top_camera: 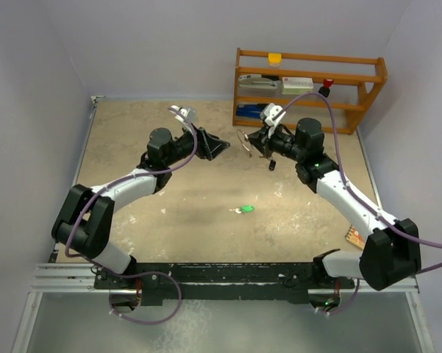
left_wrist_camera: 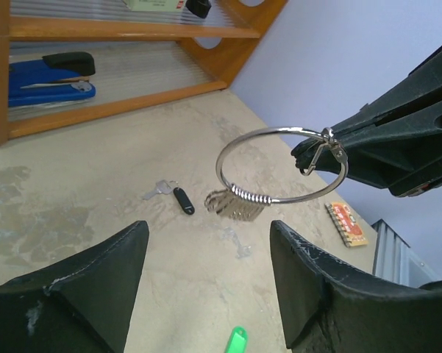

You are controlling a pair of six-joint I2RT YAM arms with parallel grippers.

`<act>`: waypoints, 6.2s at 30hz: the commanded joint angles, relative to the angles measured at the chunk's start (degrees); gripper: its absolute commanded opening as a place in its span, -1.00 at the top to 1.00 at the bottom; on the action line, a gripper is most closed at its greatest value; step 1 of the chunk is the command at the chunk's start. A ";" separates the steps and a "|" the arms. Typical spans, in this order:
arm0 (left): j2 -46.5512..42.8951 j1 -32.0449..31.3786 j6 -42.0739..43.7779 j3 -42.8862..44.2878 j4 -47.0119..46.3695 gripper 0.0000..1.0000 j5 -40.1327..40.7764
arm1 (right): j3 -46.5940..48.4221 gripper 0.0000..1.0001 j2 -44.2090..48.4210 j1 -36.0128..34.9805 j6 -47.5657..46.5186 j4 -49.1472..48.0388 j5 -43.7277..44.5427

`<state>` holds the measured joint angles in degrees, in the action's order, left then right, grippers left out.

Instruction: Put the keys on the keyring

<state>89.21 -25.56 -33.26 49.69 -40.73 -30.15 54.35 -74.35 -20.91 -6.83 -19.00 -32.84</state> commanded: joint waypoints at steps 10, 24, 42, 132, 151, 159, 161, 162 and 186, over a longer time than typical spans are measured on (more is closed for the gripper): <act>-4.86 0.43 7.18 -0.45 8.33 -0.31 6.79 | 18.48 1.00 -9.83 -12.55 -17.93 24.50 26.04; -10.18 1.65 12.18 -1.21 16.70 -0.32 15.22 | 22.07 1.00 -13.91 -17.93 -25.21 28.32 36.58; -8.61 1.82 8.12 -4.92 5.28 -0.33 10.30 | 19.02 1.00 -10.90 -20.10 -43.10 21.11 45.71; 11.26 1.78 -57.38 0.57 -28.50 0.43 5.65 | 20.07 1.00 -13.26 -21.15 -53.71 14.59 34.77; 13.29 1.41 -59.51 0.71 -32.41 0.87 4.07 | 21.06 1.00 -14.60 -21.60 -54.17 15.31 35.34; 14.56 1.43 -61.52 0.41 -35.79 1.00 3.92 | 19.19 0.87 -13.64 -21.68 -52.94 11.71 37.90; 14.63 1.48 -61.66 0.32 -36.35 1.00 3.81 | 18.12 0.74 -12.82 -21.76 -52.51 10.38 38.17; 14.65 1.55 -61.73 0.24 -36.49 1.00 3.72 | 17.44 0.69 -12.29 -21.80 -52.23 9.38 38.60; 20.14 2.62 -62.46 0.13 -47.02 1.00 -0.57 | 12.11 0.18 -2.49 -21.36 -13.85 8.82 54.52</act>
<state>107.72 -23.62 -95.11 48.23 -78.50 -28.40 65.58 -76.86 -42.39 -32.82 -11.79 18.94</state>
